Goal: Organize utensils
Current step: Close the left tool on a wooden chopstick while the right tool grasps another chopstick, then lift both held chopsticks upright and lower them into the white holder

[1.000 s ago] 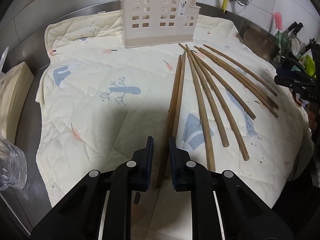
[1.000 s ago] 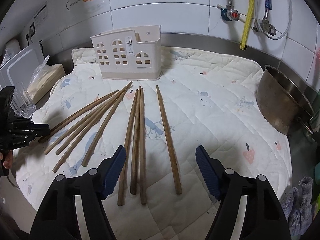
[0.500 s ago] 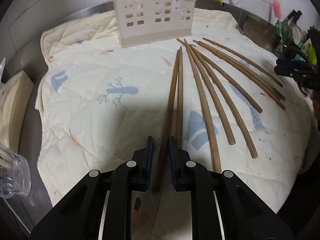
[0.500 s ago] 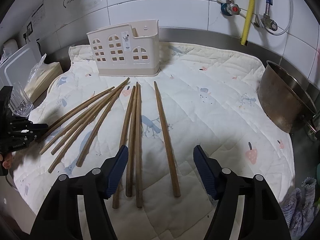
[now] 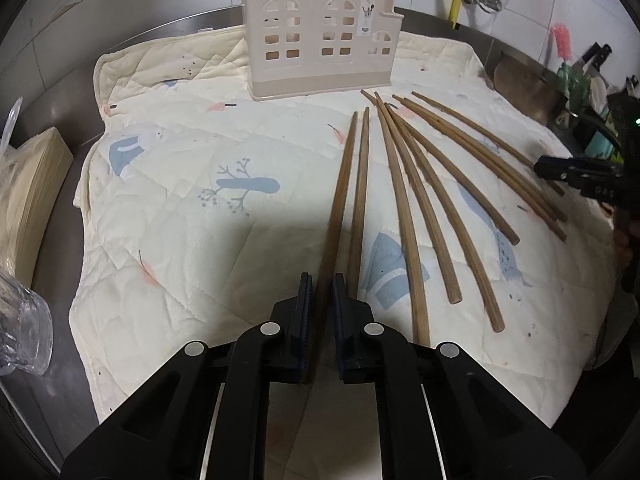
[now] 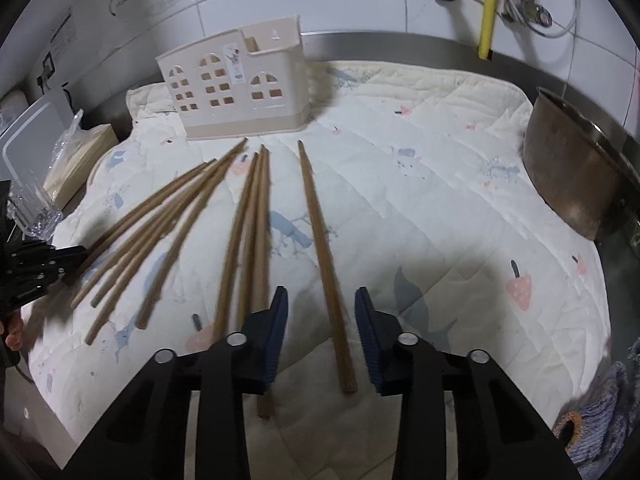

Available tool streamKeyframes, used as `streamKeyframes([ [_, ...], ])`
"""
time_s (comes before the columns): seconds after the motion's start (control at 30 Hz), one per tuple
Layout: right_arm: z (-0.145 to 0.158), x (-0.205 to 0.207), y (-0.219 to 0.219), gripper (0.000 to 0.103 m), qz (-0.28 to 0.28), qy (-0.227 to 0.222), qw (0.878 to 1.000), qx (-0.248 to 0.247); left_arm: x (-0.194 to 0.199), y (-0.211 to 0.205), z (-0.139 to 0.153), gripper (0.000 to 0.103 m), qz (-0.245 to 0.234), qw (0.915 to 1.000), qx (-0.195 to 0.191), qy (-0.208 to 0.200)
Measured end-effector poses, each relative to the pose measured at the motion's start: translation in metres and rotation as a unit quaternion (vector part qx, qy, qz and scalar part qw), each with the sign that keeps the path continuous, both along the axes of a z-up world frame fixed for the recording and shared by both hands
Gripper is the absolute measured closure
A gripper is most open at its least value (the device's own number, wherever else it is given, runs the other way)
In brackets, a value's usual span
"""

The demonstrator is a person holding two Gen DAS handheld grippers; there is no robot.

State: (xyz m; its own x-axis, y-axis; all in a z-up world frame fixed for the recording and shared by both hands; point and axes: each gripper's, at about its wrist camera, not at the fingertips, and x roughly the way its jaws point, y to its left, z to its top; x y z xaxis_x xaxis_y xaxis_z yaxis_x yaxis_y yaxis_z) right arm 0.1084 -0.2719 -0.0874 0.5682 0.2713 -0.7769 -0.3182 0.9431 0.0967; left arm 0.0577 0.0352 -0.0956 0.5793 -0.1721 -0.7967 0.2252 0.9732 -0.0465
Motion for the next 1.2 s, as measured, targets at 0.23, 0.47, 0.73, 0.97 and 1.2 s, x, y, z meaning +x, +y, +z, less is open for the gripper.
streamKeyframes([
  [0.23, -0.008, 0.006, -0.003, 0.083, -0.003, 0.005, 1.000, -0.004, -0.002, -0.002, 0.007, 0.096, 0.000, 0.9999, -0.015, -0.008],
  [0.47, -0.007, -0.006, 0.003, 0.095, 0.003, -0.016, 0.999, -0.032, -0.005, -0.002, 0.024, 0.096, 0.010, 0.9990, -0.033, -0.029],
  [0.73, 0.036, -0.019, 0.001, 0.096, 0.005, -0.079, 0.997, -0.008, -0.003, -0.005, 0.056, 0.097, 0.016, 0.9963, -0.052, -0.066],
  [0.97, 0.100, -0.014, 0.009, 0.096, 0.027, -0.150, 0.988, 0.026, 0.010, -0.013, 0.095, 0.097, 0.014, 0.9924, -0.056, -0.109],
  [1.2, 0.143, 0.026, 0.020, 0.096, 0.052, -0.159, 0.986, 0.027, 0.039, -0.022, 0.136, 0.097, 0.005, 0.9896, -0.055, -0.132],
])
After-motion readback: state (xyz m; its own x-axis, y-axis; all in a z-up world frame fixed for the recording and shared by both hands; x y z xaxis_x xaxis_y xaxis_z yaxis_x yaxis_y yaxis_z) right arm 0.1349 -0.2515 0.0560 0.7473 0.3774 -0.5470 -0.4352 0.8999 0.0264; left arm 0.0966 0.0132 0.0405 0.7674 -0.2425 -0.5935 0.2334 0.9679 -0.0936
